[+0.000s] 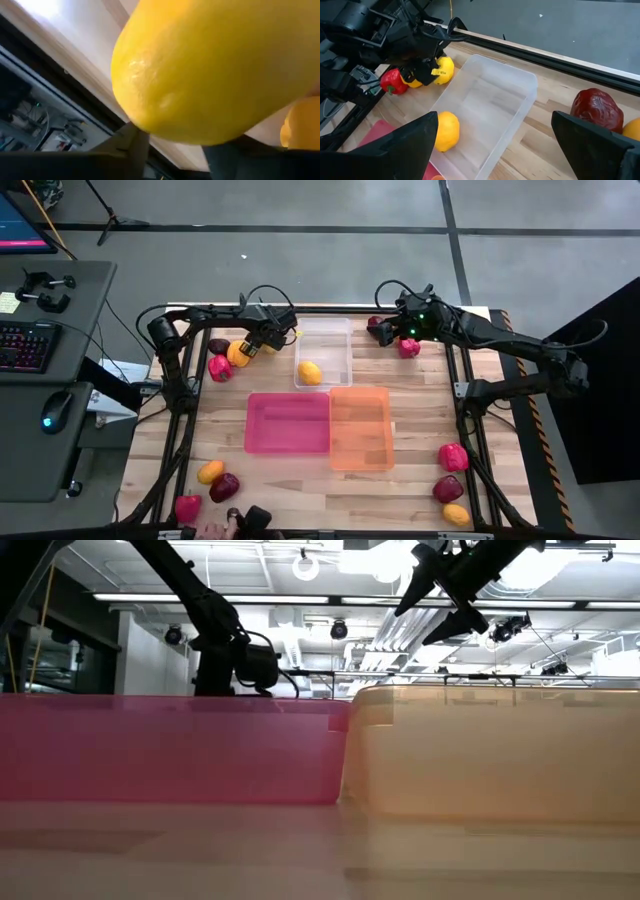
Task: Sort produce into baskets
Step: Put the lemon into the white bin
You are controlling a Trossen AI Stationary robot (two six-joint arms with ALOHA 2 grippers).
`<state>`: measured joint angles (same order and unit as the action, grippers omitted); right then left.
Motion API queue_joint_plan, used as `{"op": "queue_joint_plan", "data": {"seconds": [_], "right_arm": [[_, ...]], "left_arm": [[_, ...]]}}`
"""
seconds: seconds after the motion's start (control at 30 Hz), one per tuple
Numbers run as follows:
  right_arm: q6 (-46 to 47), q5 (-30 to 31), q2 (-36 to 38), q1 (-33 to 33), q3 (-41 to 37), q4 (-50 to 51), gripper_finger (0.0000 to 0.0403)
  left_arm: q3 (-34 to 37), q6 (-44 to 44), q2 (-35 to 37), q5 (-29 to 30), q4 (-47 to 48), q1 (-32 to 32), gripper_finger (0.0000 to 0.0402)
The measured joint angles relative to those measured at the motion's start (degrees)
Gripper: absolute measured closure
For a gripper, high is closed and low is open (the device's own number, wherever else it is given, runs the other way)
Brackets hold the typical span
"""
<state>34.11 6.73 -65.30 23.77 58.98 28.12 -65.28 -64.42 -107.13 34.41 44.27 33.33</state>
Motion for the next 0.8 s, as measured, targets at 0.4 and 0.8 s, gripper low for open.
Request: {"op": "queue_joint_plan", "data": {"seconds": [0.4, 0.8], "right_arm": [[0.44, 1.06, 0.00, -0.35, -0.02, 0.02, 0.0024], [-0.08, 1.11, 0.00, -0.35, 0.00, 0.13, 0.0024]], "left_arm": [[-0.02, 7.51, 4.84, 4.10, 1.28, -0.35, 0.0296], [-0.04, 40.45, 18.92, 0.42, 3.11, -1.15, 0.0215]]}}
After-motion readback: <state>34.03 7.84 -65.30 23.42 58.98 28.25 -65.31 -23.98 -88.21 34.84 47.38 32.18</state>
